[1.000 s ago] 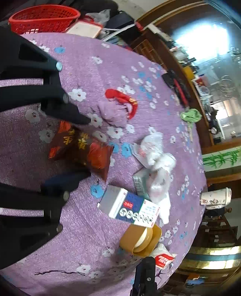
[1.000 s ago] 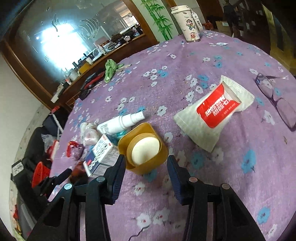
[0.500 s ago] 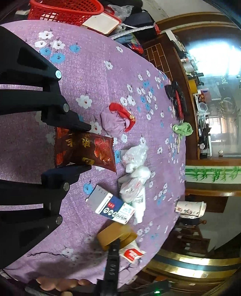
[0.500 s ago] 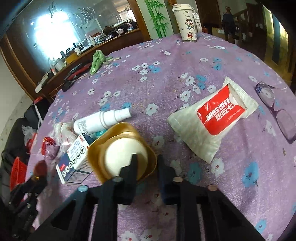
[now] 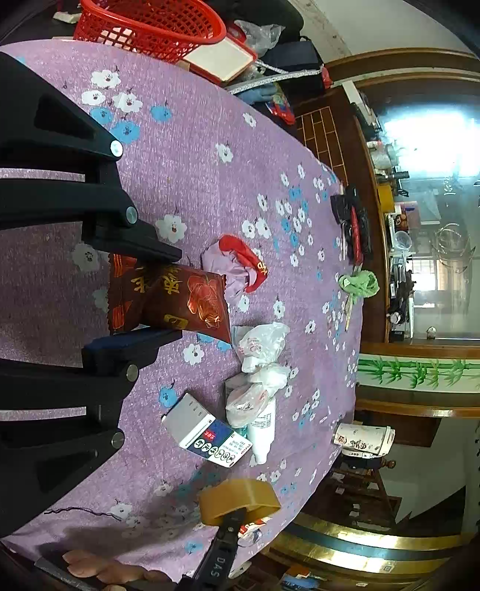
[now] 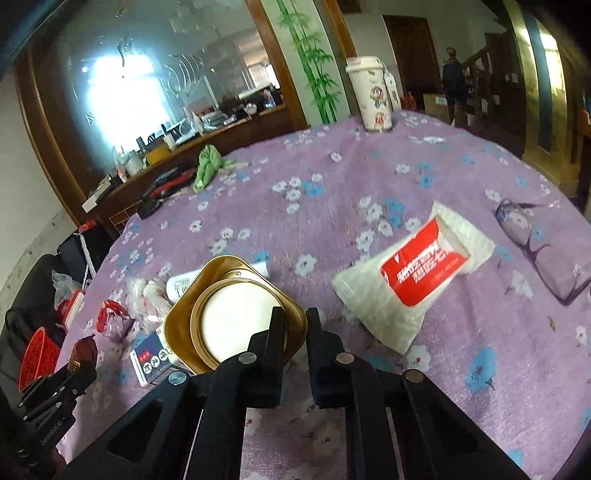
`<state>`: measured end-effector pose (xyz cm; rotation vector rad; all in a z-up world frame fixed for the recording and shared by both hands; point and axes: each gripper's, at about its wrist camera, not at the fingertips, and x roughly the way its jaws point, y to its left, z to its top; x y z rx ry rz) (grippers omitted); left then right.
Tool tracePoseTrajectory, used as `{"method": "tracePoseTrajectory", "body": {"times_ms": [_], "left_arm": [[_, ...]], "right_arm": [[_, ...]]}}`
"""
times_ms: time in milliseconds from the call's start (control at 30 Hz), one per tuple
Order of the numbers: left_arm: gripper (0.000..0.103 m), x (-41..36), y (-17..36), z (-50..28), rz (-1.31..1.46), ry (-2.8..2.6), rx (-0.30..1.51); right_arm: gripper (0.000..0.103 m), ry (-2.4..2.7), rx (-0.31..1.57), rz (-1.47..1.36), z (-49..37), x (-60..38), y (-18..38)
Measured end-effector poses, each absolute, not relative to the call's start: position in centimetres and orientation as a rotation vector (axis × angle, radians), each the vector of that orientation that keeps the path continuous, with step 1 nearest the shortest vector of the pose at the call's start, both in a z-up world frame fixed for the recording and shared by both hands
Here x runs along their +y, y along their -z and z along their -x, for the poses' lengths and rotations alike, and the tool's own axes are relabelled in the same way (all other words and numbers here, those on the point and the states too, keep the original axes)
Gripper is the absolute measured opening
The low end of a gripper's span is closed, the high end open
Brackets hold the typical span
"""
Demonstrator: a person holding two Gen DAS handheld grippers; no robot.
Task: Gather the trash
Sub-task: 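Grasp the red snack bag with left tool while right tool grasps the yellow round container, then carry the snack bag and yellow container with both tools to the wastebasket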
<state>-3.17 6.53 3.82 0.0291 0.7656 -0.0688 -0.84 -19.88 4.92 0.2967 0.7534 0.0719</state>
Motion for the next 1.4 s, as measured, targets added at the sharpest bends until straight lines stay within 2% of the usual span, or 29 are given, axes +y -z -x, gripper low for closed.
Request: {"method": "tracePoseTrajectory", "body": {"times_ms": [1400], "left_arm": [[0.034,5.1,-4.3,4.9,-0.135,-0.054,0.706]], "right_arm": [[0.011,-0.177,0.683,-0.201,2.1,-17.2,-6.4]]}}
